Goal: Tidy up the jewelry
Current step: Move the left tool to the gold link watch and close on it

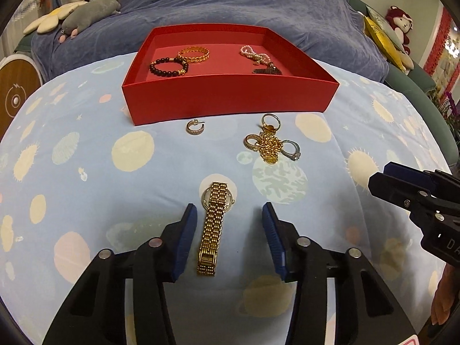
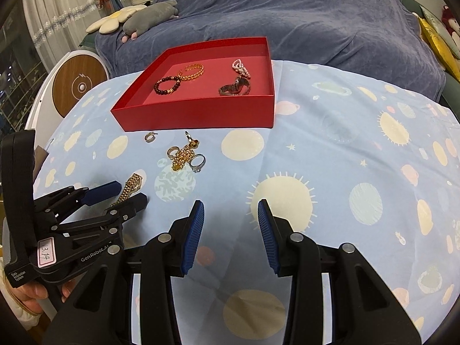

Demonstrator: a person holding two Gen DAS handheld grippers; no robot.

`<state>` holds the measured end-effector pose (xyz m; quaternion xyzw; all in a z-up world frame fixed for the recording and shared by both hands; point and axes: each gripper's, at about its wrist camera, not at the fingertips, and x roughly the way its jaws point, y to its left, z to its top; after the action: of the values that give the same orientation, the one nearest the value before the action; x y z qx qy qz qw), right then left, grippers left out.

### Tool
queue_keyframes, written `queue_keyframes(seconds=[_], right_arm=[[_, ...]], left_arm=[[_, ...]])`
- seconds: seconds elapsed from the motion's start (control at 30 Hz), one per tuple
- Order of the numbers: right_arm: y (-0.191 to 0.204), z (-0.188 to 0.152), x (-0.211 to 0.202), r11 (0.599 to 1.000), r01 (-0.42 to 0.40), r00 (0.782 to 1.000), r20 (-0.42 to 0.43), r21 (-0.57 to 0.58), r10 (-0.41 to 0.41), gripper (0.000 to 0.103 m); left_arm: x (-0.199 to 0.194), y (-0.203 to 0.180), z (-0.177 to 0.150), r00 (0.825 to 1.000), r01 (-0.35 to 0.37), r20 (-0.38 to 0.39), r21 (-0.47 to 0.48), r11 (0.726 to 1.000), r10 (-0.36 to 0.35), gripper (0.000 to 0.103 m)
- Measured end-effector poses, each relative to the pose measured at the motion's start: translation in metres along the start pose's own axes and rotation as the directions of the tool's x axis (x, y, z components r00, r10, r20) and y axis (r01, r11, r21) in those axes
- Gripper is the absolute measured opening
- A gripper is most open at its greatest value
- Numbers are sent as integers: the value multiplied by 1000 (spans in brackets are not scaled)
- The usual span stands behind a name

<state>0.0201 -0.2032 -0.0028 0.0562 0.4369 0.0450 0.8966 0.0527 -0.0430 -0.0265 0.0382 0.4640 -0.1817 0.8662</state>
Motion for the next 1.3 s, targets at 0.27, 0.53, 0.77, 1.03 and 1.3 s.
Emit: queue_keyframes(seconds=[0.27, 0.53, 0.77, 1.03, 1.3], right_arm=[[10, 6, 9, 1000, -4, 1000, -4, -22, 3, 37], [20, 22, 24, 999, -23, 1000, 8, -44, 23, 37], [29, 40, 39, 997, -59, 998, 18, -56, 60, 32], [32, 54, 62, 996, -83, 997, -3, -32, 83, 24], [43, 61, 73, 996, -64, 998, 7, -67, 65, 23]], left_arm=[[-1, 1, 1, 999, 34, -12, -6, 999, -34, 9], [-17, 14, 9, 998, 63, 20, -28, 998, -62, 9], [-22, 33, 11, 998, 50, 28, -57, 997, -48, 9], [-28, 52, 10, 999, 40, 36, -87, 995, -37, 9], [-33, 58, 9, 998, 40, 45, -92, 995, -36, 9]])
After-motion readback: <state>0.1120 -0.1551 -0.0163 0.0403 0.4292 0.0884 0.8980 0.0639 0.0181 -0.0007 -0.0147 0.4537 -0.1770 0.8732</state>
